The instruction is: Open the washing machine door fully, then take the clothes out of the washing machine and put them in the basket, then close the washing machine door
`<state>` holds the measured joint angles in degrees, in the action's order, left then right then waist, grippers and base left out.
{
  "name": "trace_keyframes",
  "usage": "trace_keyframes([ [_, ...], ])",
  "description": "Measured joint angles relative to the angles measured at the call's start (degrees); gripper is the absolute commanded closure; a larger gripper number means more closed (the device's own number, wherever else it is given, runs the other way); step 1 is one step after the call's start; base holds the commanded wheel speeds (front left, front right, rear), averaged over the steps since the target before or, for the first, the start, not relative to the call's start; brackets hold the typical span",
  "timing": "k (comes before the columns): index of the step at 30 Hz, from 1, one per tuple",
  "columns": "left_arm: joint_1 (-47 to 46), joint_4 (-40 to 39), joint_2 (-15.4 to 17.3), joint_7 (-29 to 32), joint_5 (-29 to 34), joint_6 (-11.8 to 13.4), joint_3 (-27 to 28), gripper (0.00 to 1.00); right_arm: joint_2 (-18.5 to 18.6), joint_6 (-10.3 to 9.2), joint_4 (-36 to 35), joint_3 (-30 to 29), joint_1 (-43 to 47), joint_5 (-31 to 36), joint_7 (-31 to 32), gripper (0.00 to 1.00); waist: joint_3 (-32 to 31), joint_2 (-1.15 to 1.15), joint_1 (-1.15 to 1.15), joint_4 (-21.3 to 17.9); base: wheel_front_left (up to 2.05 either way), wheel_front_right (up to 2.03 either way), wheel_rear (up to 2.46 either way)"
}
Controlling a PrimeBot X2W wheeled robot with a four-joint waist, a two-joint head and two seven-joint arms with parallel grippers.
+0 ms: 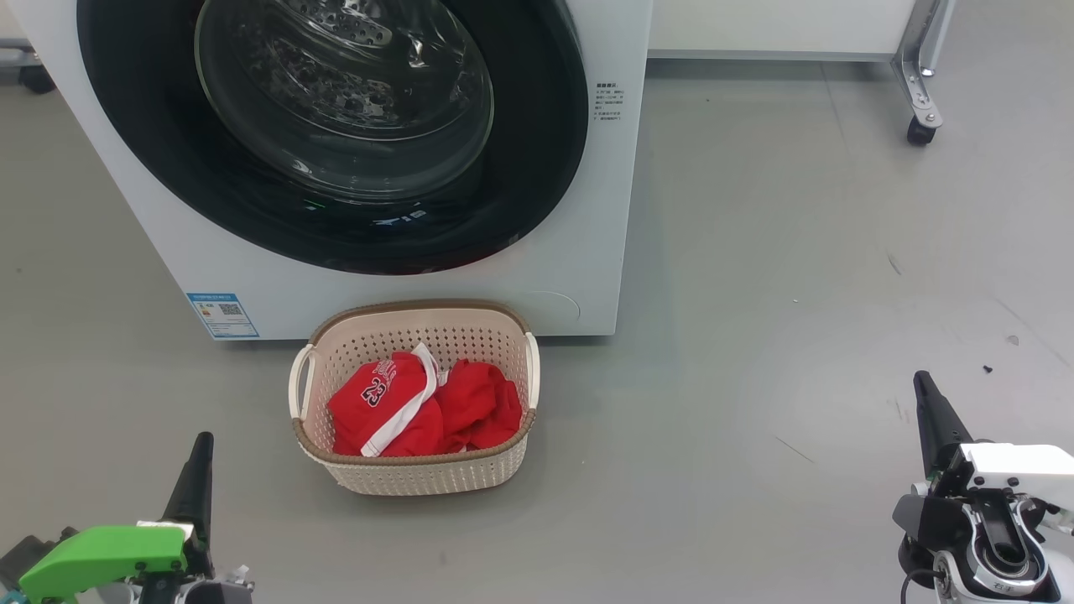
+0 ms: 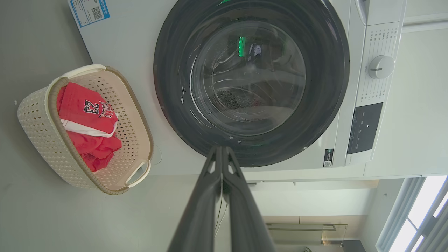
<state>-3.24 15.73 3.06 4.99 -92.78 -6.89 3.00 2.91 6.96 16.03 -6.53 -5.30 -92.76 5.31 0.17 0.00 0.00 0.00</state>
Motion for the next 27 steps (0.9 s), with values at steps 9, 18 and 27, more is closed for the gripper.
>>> trace_keyframes([
  [9, -0.01, 0.0, 0.0, 0.0, 0.0, 0.0, 0.02, 1.0, 0.0, 0.0, -0.01, -0.01, 0.0, 0.0, 0.0, 1.0, 0.0, 0.0, 0.0, 0.0, 0.0, 0.0, 0.0],
  [18, -0.01, 0.0, 0.0, 0.0, 0.0, 0.0, 0.04, 1.0, 0.0, 0.0, -0.01, -0.03, 0.0, 0.0, 0.0, 1.0, 0.0, 0.0, 0.0, 0.0, 0.0, 0.0, 0.0],
  [27, -0.01, 0.0, 0.0, 0.0, 0.0, 0.0, 0.08, 1.0, -0.01, 0.0, -0.02, -0.04, 0.0, 0.0, 0.0, 1.0, 0.0, 0.0, 0.0, 0.0, 0.0, 0.0, 0.0],
])
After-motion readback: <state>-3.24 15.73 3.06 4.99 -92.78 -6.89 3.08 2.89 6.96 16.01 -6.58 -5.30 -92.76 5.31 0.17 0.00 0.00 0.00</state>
